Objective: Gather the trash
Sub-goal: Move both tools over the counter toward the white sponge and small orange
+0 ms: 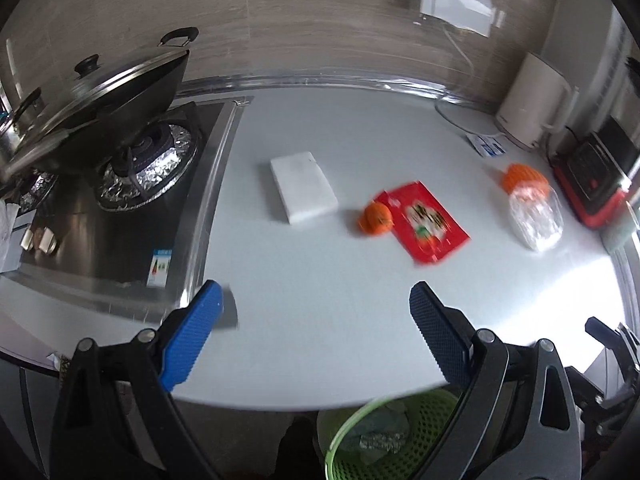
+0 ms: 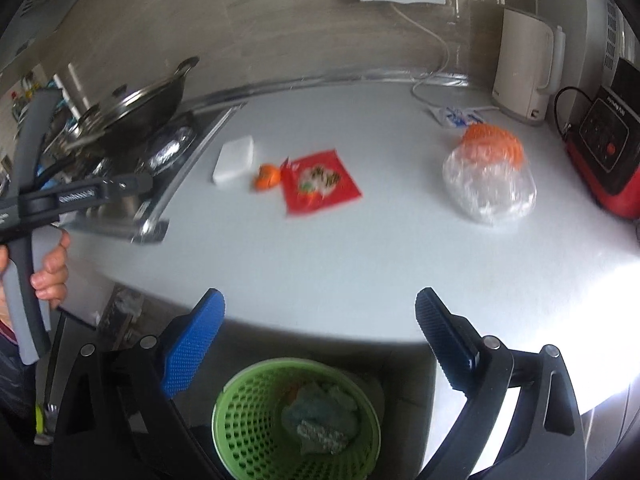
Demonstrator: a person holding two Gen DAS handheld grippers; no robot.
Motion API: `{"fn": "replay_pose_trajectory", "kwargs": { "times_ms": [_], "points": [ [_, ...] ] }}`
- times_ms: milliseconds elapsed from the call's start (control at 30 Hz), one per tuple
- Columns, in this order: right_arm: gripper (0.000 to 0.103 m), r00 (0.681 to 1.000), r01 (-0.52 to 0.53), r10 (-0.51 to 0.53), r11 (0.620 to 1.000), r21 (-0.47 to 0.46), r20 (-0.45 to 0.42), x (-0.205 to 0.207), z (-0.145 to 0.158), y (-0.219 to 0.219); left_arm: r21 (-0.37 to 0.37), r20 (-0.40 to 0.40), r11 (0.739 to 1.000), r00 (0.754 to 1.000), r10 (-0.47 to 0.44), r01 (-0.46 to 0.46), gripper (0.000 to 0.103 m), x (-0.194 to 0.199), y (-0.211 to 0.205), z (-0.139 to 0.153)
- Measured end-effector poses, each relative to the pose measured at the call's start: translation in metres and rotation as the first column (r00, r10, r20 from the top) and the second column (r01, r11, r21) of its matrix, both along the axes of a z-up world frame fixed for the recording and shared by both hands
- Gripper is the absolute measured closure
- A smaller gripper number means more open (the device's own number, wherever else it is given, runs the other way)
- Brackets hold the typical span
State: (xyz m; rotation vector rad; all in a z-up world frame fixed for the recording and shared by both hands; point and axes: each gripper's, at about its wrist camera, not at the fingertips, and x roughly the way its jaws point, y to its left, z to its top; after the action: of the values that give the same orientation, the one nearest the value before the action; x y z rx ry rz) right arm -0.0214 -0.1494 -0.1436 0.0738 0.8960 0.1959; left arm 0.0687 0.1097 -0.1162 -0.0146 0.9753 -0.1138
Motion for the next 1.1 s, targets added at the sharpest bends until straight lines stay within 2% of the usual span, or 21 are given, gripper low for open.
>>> {"fn": "replay_pose_trajectory", "kwargs": {
  "times_ms": [433,633,867,1100],
  "points": [
    [0.005,0.999,0.04,-0.04,0.999,-0.009,0.016,0.071,-0.002,0.01,-0.028,-0.008,0.999,0.999,0.035,-0.035,0.013,0.088,-0.002,-0.024],
    [0.002,0.998,0.067,-0.067,0.998,-0.005,0.015,0.098,-0.007,0.009,-0.03,-0.059,0.996,0.995,0.077,-0.079,0.013,0.126,-0.004,-0.048],
    [0.002,0.996,0.092,-0.092,0.996,0.0,-0.003,0.122,-0.022,0.006,0.006,-0.127,0.987,0.979,0.16,-0.161,0.012,0.166,-0.007,-0.08],
    [0.002,0.997,0.078,-0.078,0.997,-0.004,-0.028,0.146,-0.039,0.012,0.035,-0.163,0.986,0.972,0.168,-0.165,0.012,0.191,-0.016,-0.103]
  ]
}}
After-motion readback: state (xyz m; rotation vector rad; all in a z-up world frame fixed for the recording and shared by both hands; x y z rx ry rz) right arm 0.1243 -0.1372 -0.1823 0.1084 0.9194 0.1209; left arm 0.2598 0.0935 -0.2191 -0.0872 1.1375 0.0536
